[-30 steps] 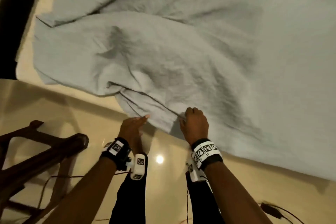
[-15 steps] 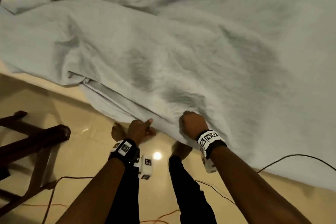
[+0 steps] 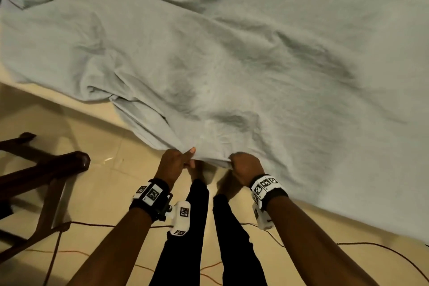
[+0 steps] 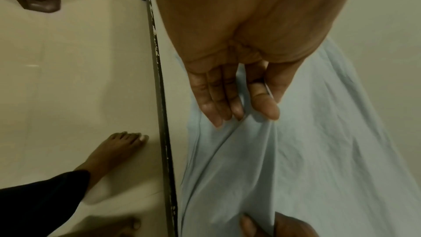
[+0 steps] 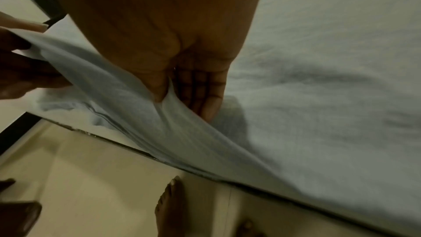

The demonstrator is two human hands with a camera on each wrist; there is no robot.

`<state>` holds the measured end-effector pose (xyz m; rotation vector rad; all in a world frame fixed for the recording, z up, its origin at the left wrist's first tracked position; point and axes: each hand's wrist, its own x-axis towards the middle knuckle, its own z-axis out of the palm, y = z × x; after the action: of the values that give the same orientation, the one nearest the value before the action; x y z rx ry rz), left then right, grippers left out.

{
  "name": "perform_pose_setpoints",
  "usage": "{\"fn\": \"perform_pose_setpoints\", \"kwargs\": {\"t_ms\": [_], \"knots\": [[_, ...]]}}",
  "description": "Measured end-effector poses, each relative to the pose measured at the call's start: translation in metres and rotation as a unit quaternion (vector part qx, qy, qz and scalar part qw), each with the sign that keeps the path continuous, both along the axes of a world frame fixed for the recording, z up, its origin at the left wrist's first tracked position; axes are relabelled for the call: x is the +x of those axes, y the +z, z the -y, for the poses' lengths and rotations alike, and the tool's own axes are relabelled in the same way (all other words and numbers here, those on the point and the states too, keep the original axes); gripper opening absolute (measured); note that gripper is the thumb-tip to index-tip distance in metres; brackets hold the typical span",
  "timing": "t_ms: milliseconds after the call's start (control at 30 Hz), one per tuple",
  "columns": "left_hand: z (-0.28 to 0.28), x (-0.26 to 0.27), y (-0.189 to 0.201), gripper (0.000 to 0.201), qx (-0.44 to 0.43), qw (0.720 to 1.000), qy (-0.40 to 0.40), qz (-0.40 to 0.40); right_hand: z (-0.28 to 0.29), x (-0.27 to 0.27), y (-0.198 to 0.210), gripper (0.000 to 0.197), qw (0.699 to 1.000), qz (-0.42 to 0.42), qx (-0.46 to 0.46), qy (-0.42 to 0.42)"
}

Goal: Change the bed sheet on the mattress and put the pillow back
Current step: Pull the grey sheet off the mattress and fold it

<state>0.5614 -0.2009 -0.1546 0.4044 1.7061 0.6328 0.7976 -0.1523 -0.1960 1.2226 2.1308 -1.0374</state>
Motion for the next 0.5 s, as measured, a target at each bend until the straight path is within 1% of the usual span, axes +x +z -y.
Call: {"fn": "perform_pose_setpoints", "kwargs": {"t_ms": [67,100,167,200,267,333,367,400,433,500], "knots": [[-0.008,-0.003,0.011,0.054,0.026,0.999,-0.025,0.017,0.001,0.002,0.006,0.023,0.998,-0.008,-0.033,-0.045],[-0.017,-0.005,0.019,0.055,0.038,0.998,-0.035,0.023,0.0,0.002,0.014,0.026,0.996,-0.019,-0.048,-0.072],[-0.032,-0.008,0.034,0.057,0.065,0.997,-0.015,0.042,-0.004,0.001,0.038,0.032,0.989,-0.051,-0.063,-0.128],[-0.041,-0.012,0.043,0.058,0.088,0.995,0.007,0.055,-0.009,-0.001,0.055,0.033,0.983,-0.077,-0.044,-0.159],[-0.058,-0.02,0.063,0.05,0.146,0.984,0.058,0.087,-0.023,-0.002,0.095,0.029,0.966,-0.141,0.038,-0.214],[-0.073,-0.031,0.081,0.045,0.2,0.967,0.087,0.13,-0.039,-0.006,0.128,0.021,0.949,-0.186,0.115,-0.226],[-0.08,-0.035,0.086,0.044,0.218,0.961,0.087,0.145,-0.046,-0.008,0.135,0.018,0.949,-0.188,0.129,-0.219],[-0.085,-0.039,0.085,0.043,0.219,0.962,0.083,0.142,-0.051,-0.011,0.134,0.017,0.95,-0.183,0.134,-0.213],[-0.091,-0.039,0.081,0.043,0.205,0.968,0.075,0.123,-0.056,-0.014,0.127,0.018,0.954,-0.166,0.134,-0.212],[-0.093,-0.043,0.055,0.041,0.138,0.988,0.054,0.045,-0.063,-0.022,0.097,0.021,0.964,-0.111,0.125,-0.206]]}}
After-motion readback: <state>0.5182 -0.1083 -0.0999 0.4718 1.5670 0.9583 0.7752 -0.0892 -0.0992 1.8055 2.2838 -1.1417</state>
